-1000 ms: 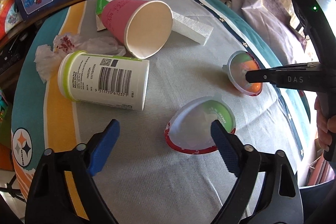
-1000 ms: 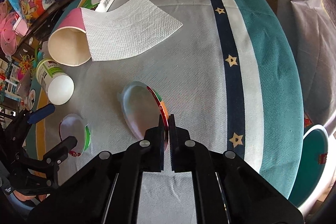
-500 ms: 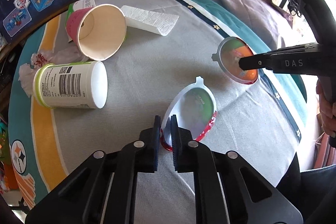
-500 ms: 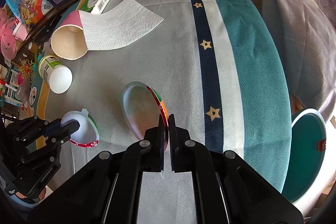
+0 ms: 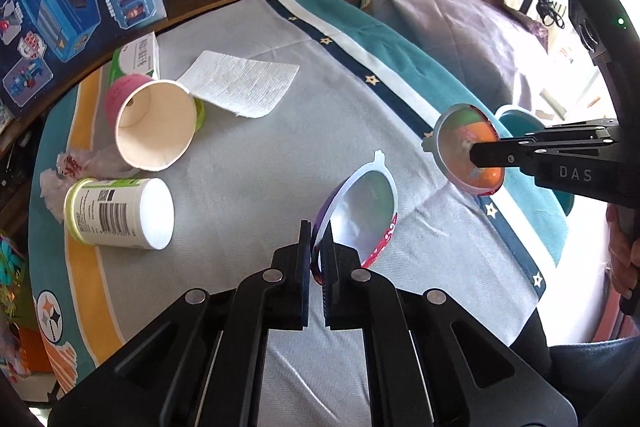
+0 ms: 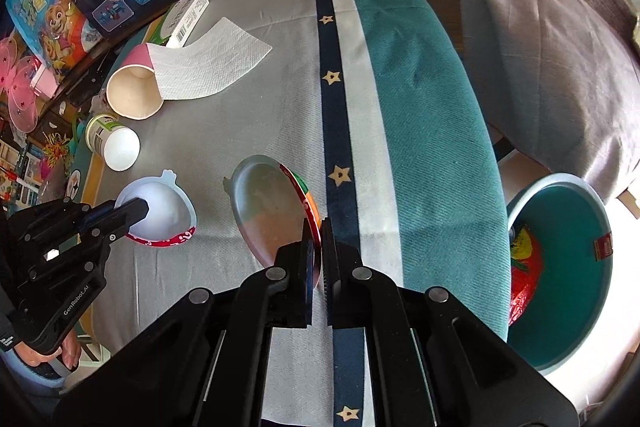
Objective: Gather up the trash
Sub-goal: 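Carry both lids over the teal bin and open both grippers to drop them, then move both tools back over the table toward the white tub and paper towel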
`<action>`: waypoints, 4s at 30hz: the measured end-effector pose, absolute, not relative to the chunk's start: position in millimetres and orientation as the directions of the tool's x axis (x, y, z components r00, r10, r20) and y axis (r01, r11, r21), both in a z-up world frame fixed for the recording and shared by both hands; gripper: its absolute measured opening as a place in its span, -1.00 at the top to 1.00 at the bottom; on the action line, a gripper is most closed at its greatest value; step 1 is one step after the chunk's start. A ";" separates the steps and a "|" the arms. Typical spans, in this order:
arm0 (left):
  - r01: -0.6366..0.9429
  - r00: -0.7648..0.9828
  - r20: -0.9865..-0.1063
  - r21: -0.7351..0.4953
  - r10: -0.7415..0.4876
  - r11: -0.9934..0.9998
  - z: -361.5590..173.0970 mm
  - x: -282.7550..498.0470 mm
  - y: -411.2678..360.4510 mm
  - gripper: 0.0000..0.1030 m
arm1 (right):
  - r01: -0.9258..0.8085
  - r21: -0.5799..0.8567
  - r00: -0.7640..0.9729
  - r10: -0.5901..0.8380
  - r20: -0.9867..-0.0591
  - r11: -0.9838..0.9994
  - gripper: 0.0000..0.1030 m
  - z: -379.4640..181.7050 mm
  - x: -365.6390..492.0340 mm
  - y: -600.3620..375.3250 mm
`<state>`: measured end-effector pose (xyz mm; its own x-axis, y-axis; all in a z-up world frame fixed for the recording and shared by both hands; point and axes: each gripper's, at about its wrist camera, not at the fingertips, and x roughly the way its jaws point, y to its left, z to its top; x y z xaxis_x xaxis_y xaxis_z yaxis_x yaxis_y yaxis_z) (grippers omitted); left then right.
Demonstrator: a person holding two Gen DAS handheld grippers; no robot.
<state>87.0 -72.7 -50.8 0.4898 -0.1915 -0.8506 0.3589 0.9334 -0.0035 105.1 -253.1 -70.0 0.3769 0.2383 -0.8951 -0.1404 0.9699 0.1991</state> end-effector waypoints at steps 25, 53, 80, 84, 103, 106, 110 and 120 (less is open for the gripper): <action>0.633 0.401 -0.854 -0.003 -0.331 0.774 -31.6 74.4 -259.4 0.90 | 0.170 0.253 0.497 0.139 -0.856 0.953 0.92 -56.7 20.3 -449.0; 0.727 0.323 -0.889 0.015 -0.323 0.687 -75.2 74.6 -367.6 -0.66 | 0.331 0.250 0.444 0.084 -0.892 0.910 0.92 -89.6 -4.8 -526.4; 0.657 0.339 -0.890 -0.010 -0.307 0.754 -64.6 79.4 -319.7 -0.83 | 0.317 0.205 0.400 0.066 -0.914 0.926 -0.54 -91.2 12.6 -503.0; 0.645 0.354 -0.885 -0.003 -0.302 0.764 -60.1 78.8 -311.2 -0.85 | 0.310 0.197 0.383 0.068 -0.921 0.930 -0.54 -92.0 14.6 -493.7; 0.545 0.431 -0.856 -0.005 -0.286 0.838 -35.9 75.3 -244.8 -0.86 | 0.209 0.166 0.402 0.070 -0.913 0.964 -0.63 -62.0 30.9 -432.3; 0.522 0.439 -0.854 -0.011 -0.279 0.853 -34.7 75.9 -228.6 -0.86 | 0.183 0.158 0.403 0.073 -0.912 0.970 -0.63 -58.9 36.3 -416.9; 0.480 0.453 -0.850 -0.021 -0.268 0.877 -35.7 78.4 -202.5 -0.86 | 0.147 0.146 0.398 0.076 -0.914 0.978 -0.63 -55.9 43.7 -395.1; 0.301 0.465 -0.845 -0.130 -0.264 0.945 -45.6 88.9 -110.7 -0.86 | 0.052 0.097 0.375 0.071 -0.924 0.994 -0.63 -55.0 66.3 -335.8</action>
